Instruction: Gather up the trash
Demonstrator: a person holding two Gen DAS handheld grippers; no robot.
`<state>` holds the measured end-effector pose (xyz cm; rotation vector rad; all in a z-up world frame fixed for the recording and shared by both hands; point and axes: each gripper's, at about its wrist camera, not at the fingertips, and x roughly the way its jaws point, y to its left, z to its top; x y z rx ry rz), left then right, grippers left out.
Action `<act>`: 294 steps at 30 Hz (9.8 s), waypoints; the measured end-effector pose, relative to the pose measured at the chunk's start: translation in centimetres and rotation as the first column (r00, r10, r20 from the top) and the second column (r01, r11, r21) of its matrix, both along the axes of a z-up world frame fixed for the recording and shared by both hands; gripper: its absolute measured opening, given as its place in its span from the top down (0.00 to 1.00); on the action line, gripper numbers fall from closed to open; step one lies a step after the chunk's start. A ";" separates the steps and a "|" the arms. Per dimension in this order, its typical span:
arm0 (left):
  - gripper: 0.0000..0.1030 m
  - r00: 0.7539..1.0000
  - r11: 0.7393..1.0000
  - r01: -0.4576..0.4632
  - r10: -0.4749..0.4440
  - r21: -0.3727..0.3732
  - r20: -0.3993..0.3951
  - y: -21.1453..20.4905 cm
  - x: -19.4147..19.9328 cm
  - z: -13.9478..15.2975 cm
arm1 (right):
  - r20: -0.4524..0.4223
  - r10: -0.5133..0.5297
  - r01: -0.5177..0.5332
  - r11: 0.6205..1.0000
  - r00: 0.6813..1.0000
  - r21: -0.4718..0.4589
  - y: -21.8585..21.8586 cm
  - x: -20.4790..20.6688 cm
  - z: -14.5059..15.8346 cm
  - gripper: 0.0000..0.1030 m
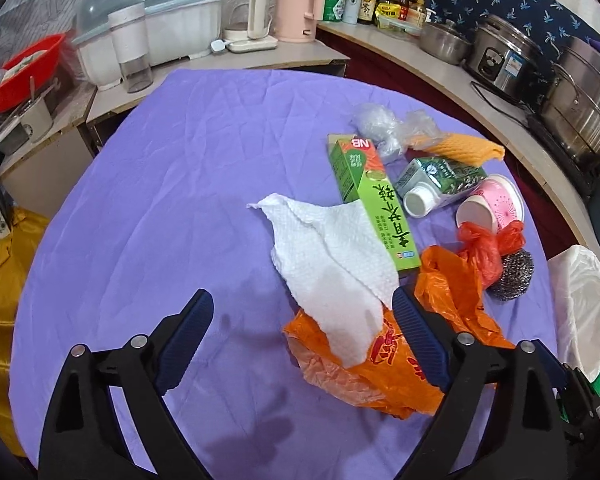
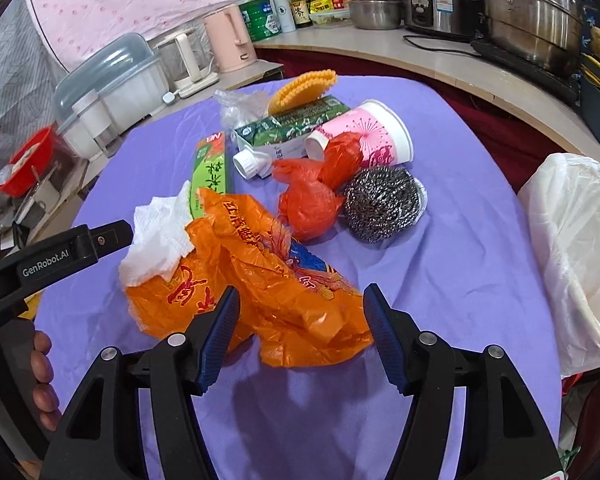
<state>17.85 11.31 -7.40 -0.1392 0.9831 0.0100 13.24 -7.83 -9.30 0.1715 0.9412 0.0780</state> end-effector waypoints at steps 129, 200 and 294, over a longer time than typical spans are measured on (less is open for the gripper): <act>0.93 0.915 0.936 0.322 -0.269 -0.144 0.300 -7.7 -4.0 12.7 | 0.218 -0.144 0.119 0.985 0.965 0.124 -9.7 -6.0 8.3 0.88; 0.57 0.796 0.789 0.599 -0.567 -0.137 0.212 -31.1 -2.9 6.1 | 0.216 -0.461 0.451 0.887 0.861 0.093 -25.3 -7.9 6.2 0.63; 0.76 0.979 0.975 0.192 -0.197 -0.108 -0.041 -3.6 -2.2 -3.1 | 0.092 -0.133 0.130 0.991 0.987 0.040 -5.2 4.1 -0.8 0.54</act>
